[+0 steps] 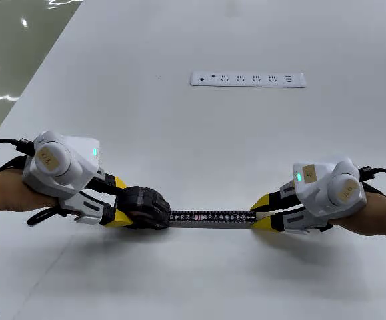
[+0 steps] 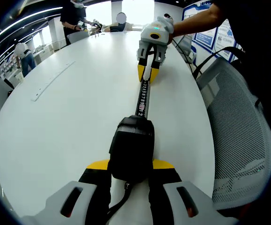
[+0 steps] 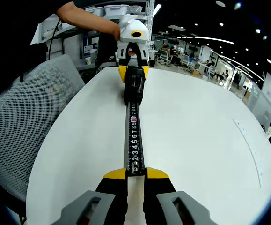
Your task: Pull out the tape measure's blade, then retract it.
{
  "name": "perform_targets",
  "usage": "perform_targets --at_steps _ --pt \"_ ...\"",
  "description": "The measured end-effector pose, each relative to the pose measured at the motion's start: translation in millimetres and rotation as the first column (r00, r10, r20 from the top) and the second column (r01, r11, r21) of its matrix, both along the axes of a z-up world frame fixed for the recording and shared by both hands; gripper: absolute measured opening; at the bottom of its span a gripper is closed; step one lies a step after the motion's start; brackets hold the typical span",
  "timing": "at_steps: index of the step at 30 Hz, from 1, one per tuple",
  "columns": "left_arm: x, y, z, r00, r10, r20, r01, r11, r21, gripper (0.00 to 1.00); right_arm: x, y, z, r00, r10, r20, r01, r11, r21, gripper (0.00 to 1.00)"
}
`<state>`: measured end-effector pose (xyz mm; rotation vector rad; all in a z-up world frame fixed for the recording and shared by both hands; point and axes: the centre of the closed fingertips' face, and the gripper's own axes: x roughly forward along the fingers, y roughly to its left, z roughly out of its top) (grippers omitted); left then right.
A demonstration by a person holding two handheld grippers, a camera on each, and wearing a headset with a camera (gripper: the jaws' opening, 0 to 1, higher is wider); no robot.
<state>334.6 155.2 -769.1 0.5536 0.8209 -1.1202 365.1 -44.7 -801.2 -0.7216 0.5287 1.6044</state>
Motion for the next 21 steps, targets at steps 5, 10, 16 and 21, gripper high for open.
perform_targets --at_steps 5,10,16,21 --pt "-0.2 0.2 0.4 1.0 -0.002 0.0 0.002 1.0 0.001 0.25 0.8 -6.8 0.6 1.0 -0.006 0.004 0.006 1.0 -0.007 0.08" --pt "-0.1 0.2 0.6 1.0 -0.003 0.0 0.003 1.0 0.002 0.25 1.0 -17.3 1.8 1.0 -0.015 0.008 0.015 1.0 -0.02 0.08" --pt "0.4 -0.5 0.4 1.0 -0.006 0.0 0.006 1.0 0.005 0.25 4.2 -30.8 -0.6 1.0 -0.028 0.011 0.028 0.999 -0.037 0.08" --pt "0.7 -1.7 0.2 1.0 -0.012 0.001 0.012 1.0 0.007 0.25 5.8 -41.3 -0.8 0.999 -0.039 0.019 0.04 0.998 -0.056 0.08"
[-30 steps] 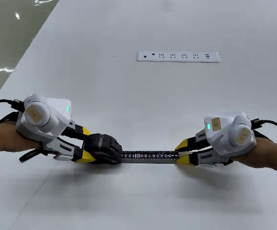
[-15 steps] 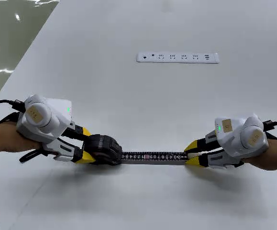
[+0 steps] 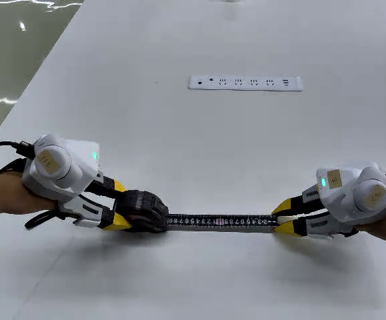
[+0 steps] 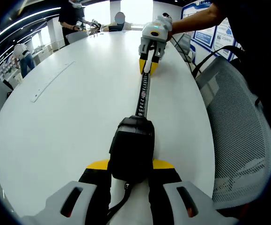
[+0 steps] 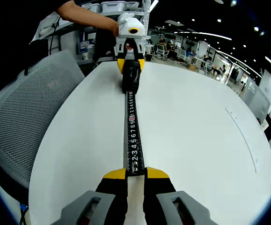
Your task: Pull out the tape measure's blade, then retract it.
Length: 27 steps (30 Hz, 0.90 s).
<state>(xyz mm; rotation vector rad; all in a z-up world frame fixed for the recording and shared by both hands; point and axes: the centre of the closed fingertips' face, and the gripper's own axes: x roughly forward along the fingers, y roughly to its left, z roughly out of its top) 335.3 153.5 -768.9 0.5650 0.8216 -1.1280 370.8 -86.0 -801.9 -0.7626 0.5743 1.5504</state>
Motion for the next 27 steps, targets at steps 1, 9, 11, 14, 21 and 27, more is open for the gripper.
perform_targets --at_steps 1,9,11,14,21,27 --pt "0.1 -0.2 0.0 1.0 0.0 0.0 0.0 1.0 0.0 0.25 0.2 -1.3 0.3 1.0 -0.002 0.0 0.002 1.0 0.0 0.08" --pt "-0.4 0.0 -0.1 1.0 -0.004 0.0 0.004 1.0 0.003 0.25 1.2 -18.6 1.2 1.0 -0.02 -0.001 0.02 1.0 -0.015 0.08" --pt "-0.5 0.0 -0.1 1.0 -0.004 0.0 0.004 1.0 0.003 0.25 1.2 -20.9 1.9 1.0 -0.024 0.0 0.024 1.0 -0.018 0.08" --pt "-0.6 -0.3 -0.1 1.0 -0.005 0.0 0.005 1.0 0.005 0.25 2.0 -26.0 0.8 1.0 -0.029 0.002 0.029 0.999 -0.024 0.08" --pt "-0.6 -0.4 -0.4 1.0 -0.008 0.001 0.008 1.0 0.009 0.25 1.9 -29.9 0.8 0.999 -0.041 0.004 0.041 0.999 -0.029 0.08" --pt "-0.8 -0.5 -0.7 1.0 -0.018 0.004 0.018 1.0 0.016 0.25 1.0 -29.1 -0.1 0.999 -0.047 -0.022 0.046 0.998 -0.044 0.09"
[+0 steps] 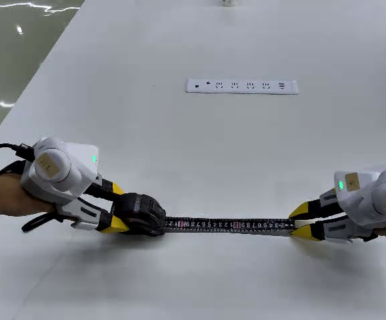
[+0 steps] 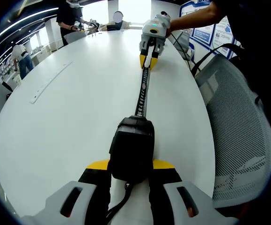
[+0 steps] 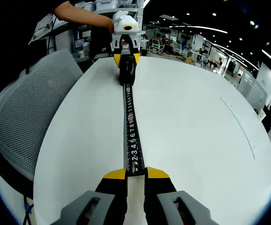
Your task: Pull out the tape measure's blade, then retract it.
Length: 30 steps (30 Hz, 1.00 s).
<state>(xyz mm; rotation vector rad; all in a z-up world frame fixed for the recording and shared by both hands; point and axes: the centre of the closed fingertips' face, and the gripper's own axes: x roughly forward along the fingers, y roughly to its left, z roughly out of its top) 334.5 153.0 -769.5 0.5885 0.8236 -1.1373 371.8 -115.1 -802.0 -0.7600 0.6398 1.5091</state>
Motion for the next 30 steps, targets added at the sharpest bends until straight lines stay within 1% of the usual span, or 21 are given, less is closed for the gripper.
perform_targets --at_steps 5,7,11,15,22,24,25,26,27,30 --pt "-0.8 -0.5 -0.6 1.0 -0.006 -0.009 0.006 1.0 0.005 0.26 0.4 0.2 -1.5 1.0 0.016 0.01 -0.016 1.0 -0.023 0.1" --pt "-1.2 -0.6 -0.6 1.0 -0.01 -0.01 0.01 1.0 0.011 0.26 -0.5 0.1 -1.9 1.0 0.019 0.004 -0.019 0.999 -0.034 0.1" --pt "-1.2 -0.4 -0.6 1.0 -0.014 -0.007 0.014 1.0 0.017 0.26 0.5 0.4 -2.5 0.999 0.036 0.014 -0.035 0.998 -0.055 0.11" --pt "-1.3 -0.9 0.2 1.0 -0.018 0.003 0.018 1.0 0.023 0.26 3.5 1.4 -0.8 0.999 0.04 0.033 -0.038 0.996 -0.076 0.11" --pt "-0.6 -1.1 0.7 1.0 -0.02 0.008 0.02 0.999 0.03 0.26 3.5 0.9 -0.5 0.999 0.042 0.033 -0.039 0.996 -0.086 0.12" --pt "-0.4 -1.3 0.7 1.0 -0.021 0.008 0.021 0.999 0.033 0.26 3.1 -1.6 -1.7 0.997 0.067 0.047 -0.061 0.992 -0.109 0.13" --pt "-0.3 -1.4 0.8 1.0 -0.021 0.009 0.021 0.999 0.035 0.26 2.6 -1.7 -2.0 0.997 0.062 0.036 -0.058 0.993 -0.106 0.14" --pt "-0.3 -1.4 0.8 1.0 -0.021 0.008 0.021 0.999 0.035 0.27 2.6 -1.6 -1.6 0.998 0.061 0.034 -0.058 0.993 -0.105 0.15" --pt "-0.3 -1.4 0.7 1.0 -0.017 0.005 0.017 0.999 0.036 0.27 3.7 -1.8 -1.8 0.997 0.063 0.041 -0.058 0.993 -0.107 0.14" --pt "-0.1 -1.2 0.9 1.0 -0.014 0.005 0.014 0.999 0.038 0.27 3.4 -1.6 -1.4 0.998 0.058 0.039 -0.054 0.993 -0.104 0.15"
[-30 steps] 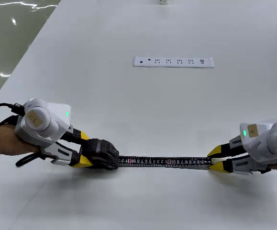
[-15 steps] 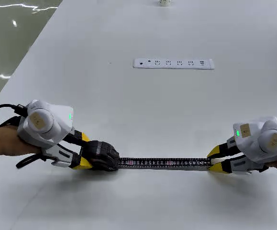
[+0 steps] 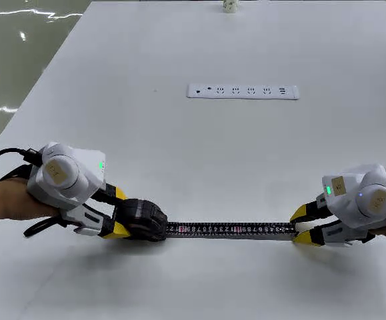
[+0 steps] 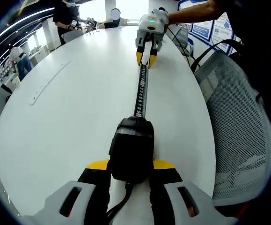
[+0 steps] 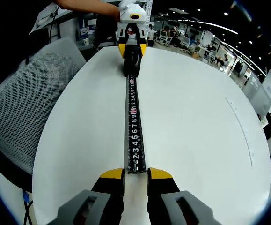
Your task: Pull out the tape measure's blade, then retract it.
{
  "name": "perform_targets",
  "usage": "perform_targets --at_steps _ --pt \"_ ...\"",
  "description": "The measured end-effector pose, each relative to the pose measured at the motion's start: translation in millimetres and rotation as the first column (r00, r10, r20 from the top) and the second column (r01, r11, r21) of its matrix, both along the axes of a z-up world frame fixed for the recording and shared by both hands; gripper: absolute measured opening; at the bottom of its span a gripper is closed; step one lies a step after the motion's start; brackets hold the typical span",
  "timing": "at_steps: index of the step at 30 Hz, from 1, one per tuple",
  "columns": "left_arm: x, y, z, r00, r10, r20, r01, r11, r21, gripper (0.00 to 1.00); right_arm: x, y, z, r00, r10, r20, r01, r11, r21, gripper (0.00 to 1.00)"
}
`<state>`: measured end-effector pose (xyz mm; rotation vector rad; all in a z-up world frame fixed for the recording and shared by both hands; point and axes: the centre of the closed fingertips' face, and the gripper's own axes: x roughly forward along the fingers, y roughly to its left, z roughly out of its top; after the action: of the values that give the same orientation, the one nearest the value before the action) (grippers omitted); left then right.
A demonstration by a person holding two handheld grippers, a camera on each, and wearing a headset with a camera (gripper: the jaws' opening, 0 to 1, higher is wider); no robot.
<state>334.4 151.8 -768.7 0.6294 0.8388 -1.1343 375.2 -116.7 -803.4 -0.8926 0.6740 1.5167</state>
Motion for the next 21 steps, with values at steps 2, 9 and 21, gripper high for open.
perform_targets --at_steps 2,9,21 --pt "-0.2 0.0 0.8 1.0 0.012 -0.004 -0.012 1.0 -0.004 0.27 0.2 -0.3 0.7 1.0 -0.006 0.0 0.006 1.0 0.001 0.17" --pt "0.1 1.1 3.7 0.998 0.055 -0.008 -0.055 0.998 -0.016 0.31 0.7 -2.4 1.3 1.0 -0.026 0.006 0.026 1.0 0.0 0.2" --pt "-13.3 1.3 1.4 0.994 0.111 -0.024 -0.112 0.993 -0.034 0.45 -11.4 -8.1 1.8 0.997 -0.082 -0.006 0.082 0.997 0.003 0.28"
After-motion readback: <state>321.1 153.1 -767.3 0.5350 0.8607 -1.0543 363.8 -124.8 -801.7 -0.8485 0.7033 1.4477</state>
